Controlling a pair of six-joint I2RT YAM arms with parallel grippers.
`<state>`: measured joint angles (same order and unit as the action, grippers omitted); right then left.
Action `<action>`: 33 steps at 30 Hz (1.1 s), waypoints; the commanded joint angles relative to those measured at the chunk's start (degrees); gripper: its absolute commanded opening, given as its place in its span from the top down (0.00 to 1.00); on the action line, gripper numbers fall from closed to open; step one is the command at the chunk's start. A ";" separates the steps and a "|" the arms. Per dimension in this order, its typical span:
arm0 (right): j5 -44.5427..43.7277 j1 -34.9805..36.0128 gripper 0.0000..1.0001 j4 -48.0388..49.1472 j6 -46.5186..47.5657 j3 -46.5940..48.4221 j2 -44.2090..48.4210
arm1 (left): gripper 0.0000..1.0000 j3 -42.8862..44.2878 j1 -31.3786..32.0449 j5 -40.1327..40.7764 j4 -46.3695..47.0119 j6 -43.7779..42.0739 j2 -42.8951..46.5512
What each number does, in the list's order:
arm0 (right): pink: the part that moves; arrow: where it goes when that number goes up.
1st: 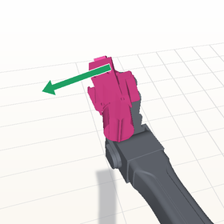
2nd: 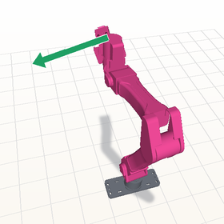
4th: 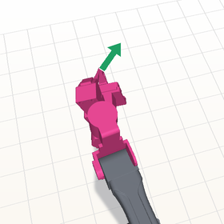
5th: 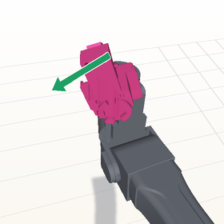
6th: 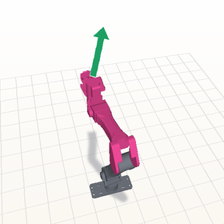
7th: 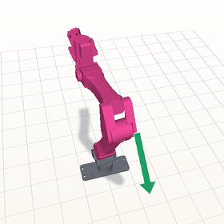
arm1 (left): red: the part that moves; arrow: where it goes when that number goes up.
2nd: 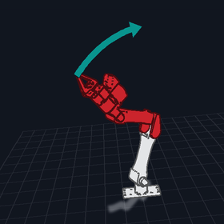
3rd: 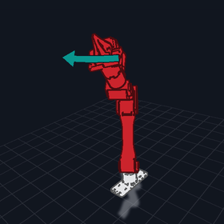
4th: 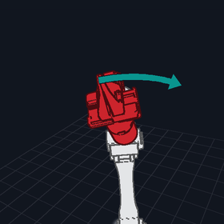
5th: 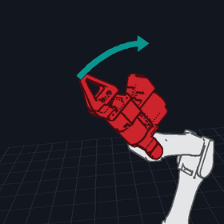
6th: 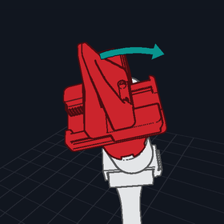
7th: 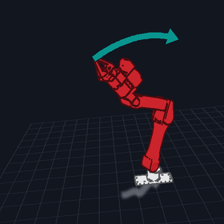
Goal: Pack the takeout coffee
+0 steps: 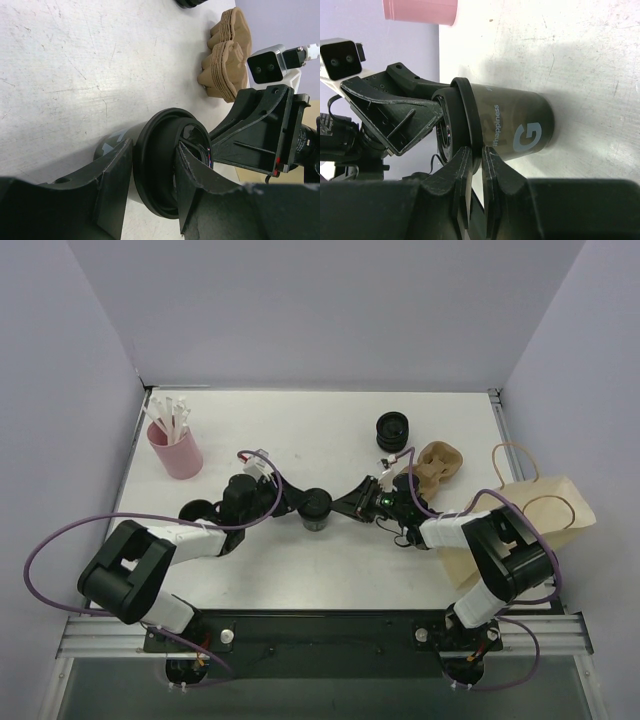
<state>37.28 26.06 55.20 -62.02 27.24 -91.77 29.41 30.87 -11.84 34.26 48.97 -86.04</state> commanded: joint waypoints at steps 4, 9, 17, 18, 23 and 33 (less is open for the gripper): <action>-13.02 2.94 0.86 -15.57 3.93 -2.02 -2.63 | 0.54 -6.73 1.29 4.80 -22.75 -3.62 -7.21; -8.81 2.33 0.77 -13.45 2.60 -0.44 0.97 | 0.54 -6.21 1.30 5.59 -23.80 -4.15 -7.74; -2.12 1.27 0.71 -15.82 3.75 6.50 5.89 | 0.54 -5.59 1.30 5.77 -23.54 -5.03 -9.76; -1.69 1.10 0.71 -16.26 3.92 6.85 6.25 | 0.54 -5.59 1.30 5.77 -23.28 -5.20 -10.02; 0.43 -0.84 0.71 -18.98 4.62 9.14 7.92 | 0.54 -5.50 1.30 5.60 -22.83 -5.29 -10.81; 1.83 -4.00 0.71 -24.17 7.26 12.83 8.18 | 0.54 -5.15 1.38 5.60 -23.10 -5.64 -11.08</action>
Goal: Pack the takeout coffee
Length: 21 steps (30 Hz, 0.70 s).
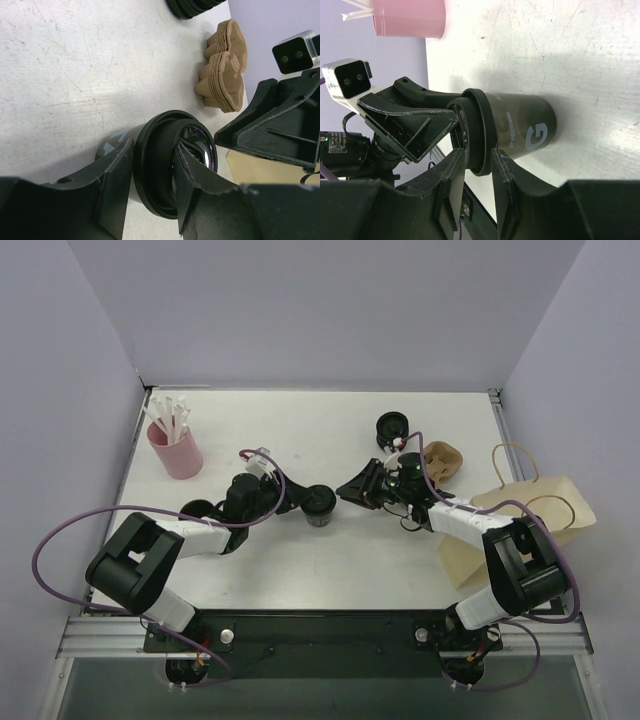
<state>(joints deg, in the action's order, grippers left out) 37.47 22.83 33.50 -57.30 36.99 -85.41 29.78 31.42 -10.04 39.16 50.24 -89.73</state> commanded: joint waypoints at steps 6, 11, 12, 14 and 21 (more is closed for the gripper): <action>2.69 -1.03 0.71 -3.88 3.33 5.02 -1.25 | 0.54 -5.35 0.92 3.80 -28.08 -7.00 -7.39; 2.96 -0.42 0.71 -1.86 2.63 4.23 -3.54 | 0.54 -5.17 1.10 4.07 -28.26 -7.00 -7.56; 2.69 -0.16 0.71 -1.77 2.63 4.23 -4.41 | 0.54 -5.17 1.19 4.24 -28.26 -7.00 -7.56; 2.43 0.37 0.71 -1.07 2.72 3.71 -5.20 | 0.54 -5.08 1.19 4.33 -28.43 -7.00 -7.65; 0.67 2.66 0.83 13.93 -2.46 -5.50 -9.50 | 0.55 -5.43 1.63 5.56 -28.52 -5.94 -8.26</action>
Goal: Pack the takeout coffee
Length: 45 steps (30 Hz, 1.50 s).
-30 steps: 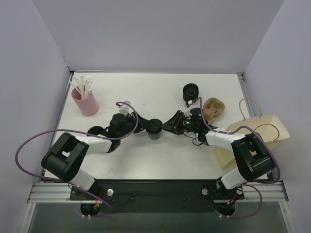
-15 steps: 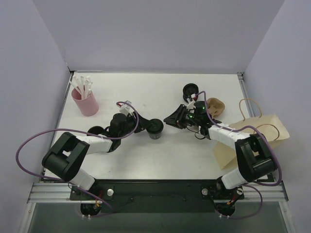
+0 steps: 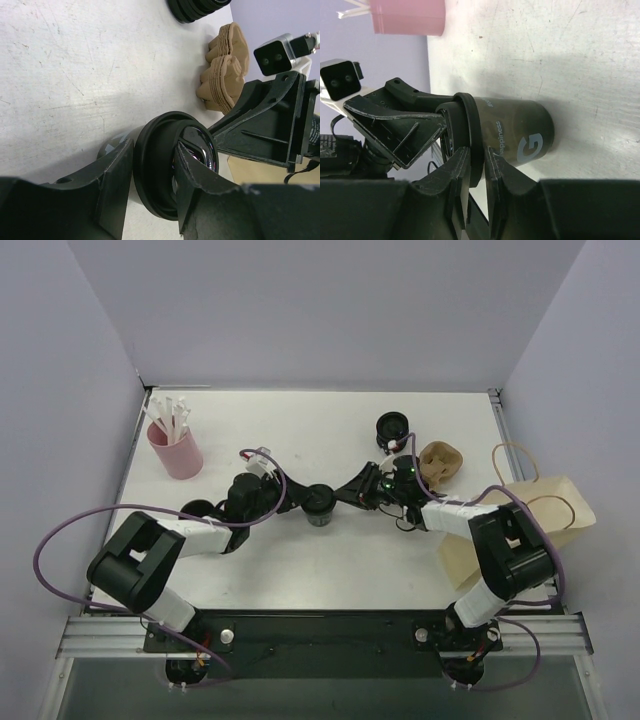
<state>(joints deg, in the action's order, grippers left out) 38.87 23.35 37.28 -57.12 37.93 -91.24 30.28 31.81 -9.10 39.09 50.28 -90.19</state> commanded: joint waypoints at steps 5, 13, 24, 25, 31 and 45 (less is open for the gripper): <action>0.06 2.13 0.90 28.02 -7.65 -11.39 -9.83 | 0.55 -6.90 1.50 4.88 -27.40 -4.76 -9.03; -1.87 2.22 0.90 30.40 -3.00 -15.43 -12.21 | 0.55 -8.40 2.99 5.59 -25.47 -2.82 -10.26; -1.79 2.31 0.78 9.77 5.79 -7.88 -1.05 | 0.57 -8.84 4.75 7.96 -25.64 -0.71 -12.29; -1.35 2.31 0.77 9.05 5.62 -7.27 -0.35 | 0.57 -9.01 4.75 8.13 -25.73 -0.54 -12.11; 0.15 1.61 0.63 4.21 3.95 -3.39 3.35 | 0.57 -9.36 4.75 8.05 -25.91 -0.01 -10.36; -6.16 2.92 0.40 -3.43 3.33 -3.22 11.70 | 0.58 -7.26 4.84 8.75 -31.00 -0.36 -5.87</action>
<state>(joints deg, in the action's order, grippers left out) 35.70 24.99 36.10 -54.17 32.84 -82.00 28.49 35.35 -0.73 42.76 55.92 -90.59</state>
